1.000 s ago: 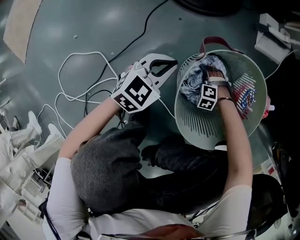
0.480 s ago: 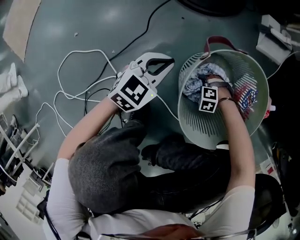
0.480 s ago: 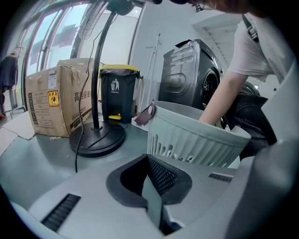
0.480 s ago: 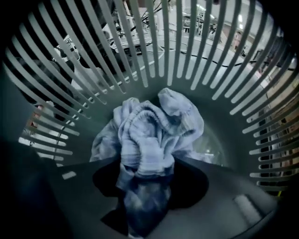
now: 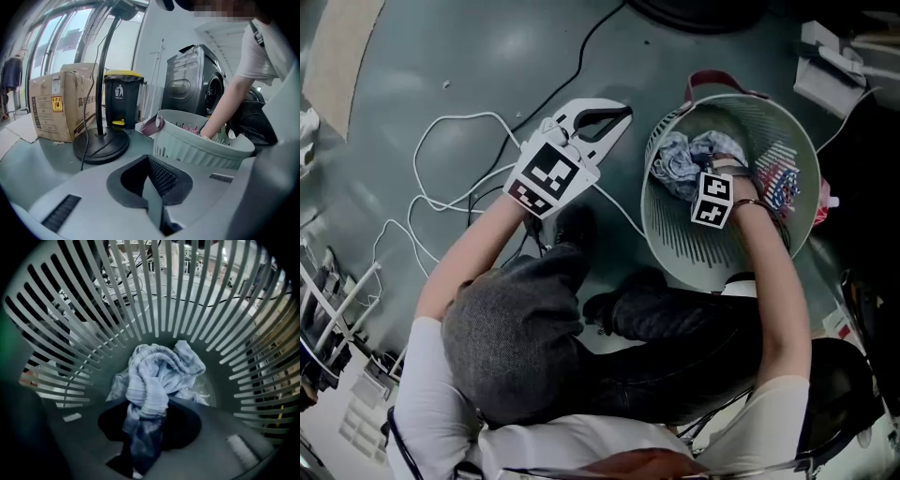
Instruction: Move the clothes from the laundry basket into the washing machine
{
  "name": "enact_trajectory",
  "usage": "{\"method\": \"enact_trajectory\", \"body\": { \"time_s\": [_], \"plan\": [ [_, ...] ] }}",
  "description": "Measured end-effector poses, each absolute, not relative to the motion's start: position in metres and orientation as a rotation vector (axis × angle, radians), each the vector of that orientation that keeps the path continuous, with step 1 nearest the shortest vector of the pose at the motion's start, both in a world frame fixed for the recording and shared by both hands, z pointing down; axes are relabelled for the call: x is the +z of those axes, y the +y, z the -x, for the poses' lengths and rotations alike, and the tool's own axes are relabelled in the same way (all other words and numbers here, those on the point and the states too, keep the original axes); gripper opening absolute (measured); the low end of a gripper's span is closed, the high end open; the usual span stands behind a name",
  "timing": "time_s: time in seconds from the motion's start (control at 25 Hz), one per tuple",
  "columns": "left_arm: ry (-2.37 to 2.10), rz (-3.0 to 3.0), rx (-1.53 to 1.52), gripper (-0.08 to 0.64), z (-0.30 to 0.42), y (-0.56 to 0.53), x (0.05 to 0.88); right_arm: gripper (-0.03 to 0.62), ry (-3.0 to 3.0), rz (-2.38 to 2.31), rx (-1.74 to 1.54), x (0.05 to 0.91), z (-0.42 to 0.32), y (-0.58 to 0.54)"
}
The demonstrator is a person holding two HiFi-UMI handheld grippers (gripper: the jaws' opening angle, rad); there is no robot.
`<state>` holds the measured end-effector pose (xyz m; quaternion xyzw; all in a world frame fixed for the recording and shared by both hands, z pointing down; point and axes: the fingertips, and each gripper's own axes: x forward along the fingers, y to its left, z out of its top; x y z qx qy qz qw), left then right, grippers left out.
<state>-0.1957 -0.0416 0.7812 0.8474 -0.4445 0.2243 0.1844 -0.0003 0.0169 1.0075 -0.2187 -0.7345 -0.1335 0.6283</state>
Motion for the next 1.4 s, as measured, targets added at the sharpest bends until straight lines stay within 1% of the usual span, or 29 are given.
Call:
{"method": "enact_trajectory", "body": {
  "time_s": [0.56, 0.96, 1.4],
  "plan": [
    [-1.235, -2.51, 0.688, 0.005, 0.192, -0.061, 0.725, 0.126, -1.849, 0.324, -0.23, 0.913, 0.006, -0.017],
    [-1.187, -2.641, 0.666, 0.005, 0.168, -0.085, 0.652, 0.123, -2.086, 0.1, -0.124, 0.82, 0.017, -0.036],
    [-1.072, -2.772, 0.687, 0.005, 0.125, -0.108, 0.599, 0.12, -2.278, -0.116, -0.093, 0.721, 0.01, -0.046]
  ]
}}
